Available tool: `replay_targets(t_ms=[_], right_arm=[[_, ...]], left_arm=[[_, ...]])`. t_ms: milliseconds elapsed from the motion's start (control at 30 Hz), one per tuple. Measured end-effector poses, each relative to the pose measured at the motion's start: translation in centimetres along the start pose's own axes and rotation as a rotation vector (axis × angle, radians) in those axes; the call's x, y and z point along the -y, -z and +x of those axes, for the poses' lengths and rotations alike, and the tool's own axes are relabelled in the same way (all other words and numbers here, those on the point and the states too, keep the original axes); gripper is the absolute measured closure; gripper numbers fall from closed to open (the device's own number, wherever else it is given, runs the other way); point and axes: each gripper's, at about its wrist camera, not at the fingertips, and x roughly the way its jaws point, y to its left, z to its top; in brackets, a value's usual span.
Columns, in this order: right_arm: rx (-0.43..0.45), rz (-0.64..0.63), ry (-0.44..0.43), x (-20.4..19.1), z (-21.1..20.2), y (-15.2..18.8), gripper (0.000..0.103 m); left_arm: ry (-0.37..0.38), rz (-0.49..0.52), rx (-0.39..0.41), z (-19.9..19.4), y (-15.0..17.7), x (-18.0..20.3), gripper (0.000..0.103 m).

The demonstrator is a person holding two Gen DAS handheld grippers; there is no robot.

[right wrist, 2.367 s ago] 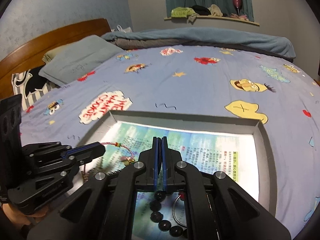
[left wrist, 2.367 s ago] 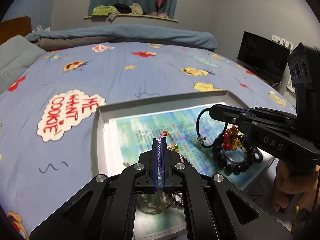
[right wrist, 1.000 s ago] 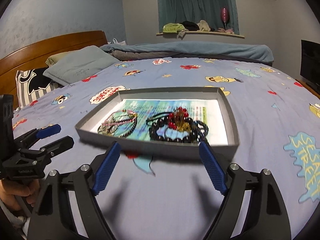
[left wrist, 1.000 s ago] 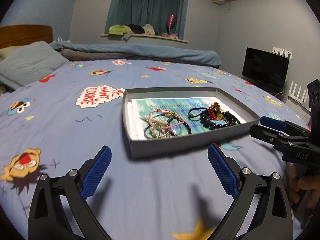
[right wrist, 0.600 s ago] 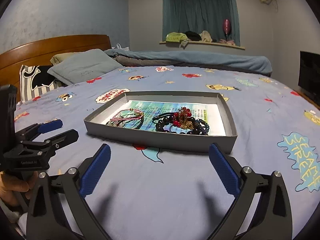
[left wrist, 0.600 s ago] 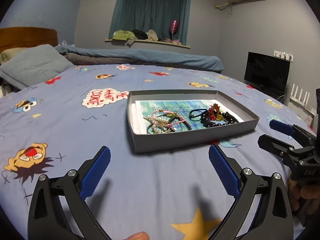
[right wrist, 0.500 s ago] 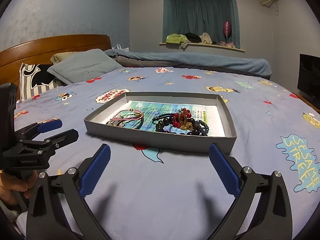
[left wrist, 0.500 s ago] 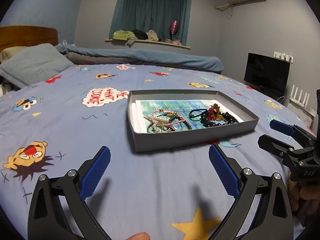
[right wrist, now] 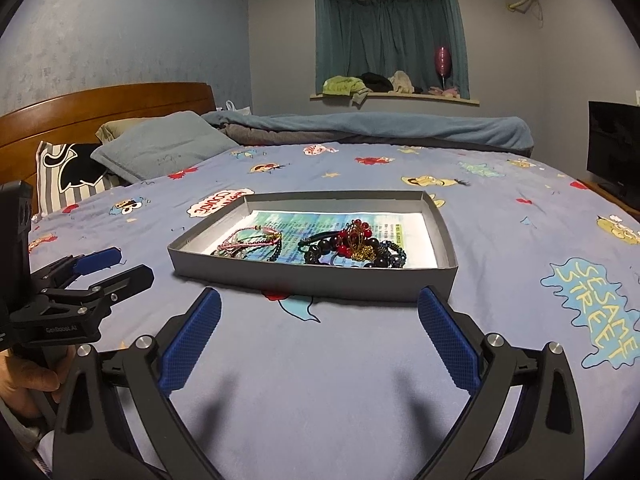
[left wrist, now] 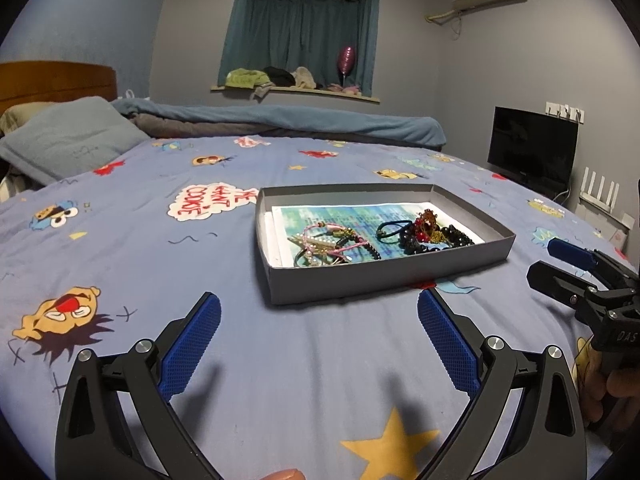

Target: Organize jewelry

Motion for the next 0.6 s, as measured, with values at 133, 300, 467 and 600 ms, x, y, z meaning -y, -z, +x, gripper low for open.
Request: replay_targets(t_ms=[133, 300, 467, 600], right_arm=[[0.011, -0.002, 0.001, 0.0, -0.23, 0.01, 0.006], [0.017, 0.004, 0.0, 0.07, -0.36, 0.01, 0.006], [0.019, 0.002, 0.0, 0.0, -0.46, 0.0, 0.006], [0.02, 0.002, 0.0, -0.02, -0.45, -0.01, 0.006]], left_arm=[[0.001, 0.004, 0.007, -0.02, 0.01, 0.0, 0.005], [0.001, 0.004, 0.006, -0.03, 0.02, 0.03, 0.005], [0.001, 0.004, 0.006, -0.06, 0.03, 0.04, 0.005], [0.002, 0.004, 0.006, -0.05, 0.05, 0.04, 0.005]])
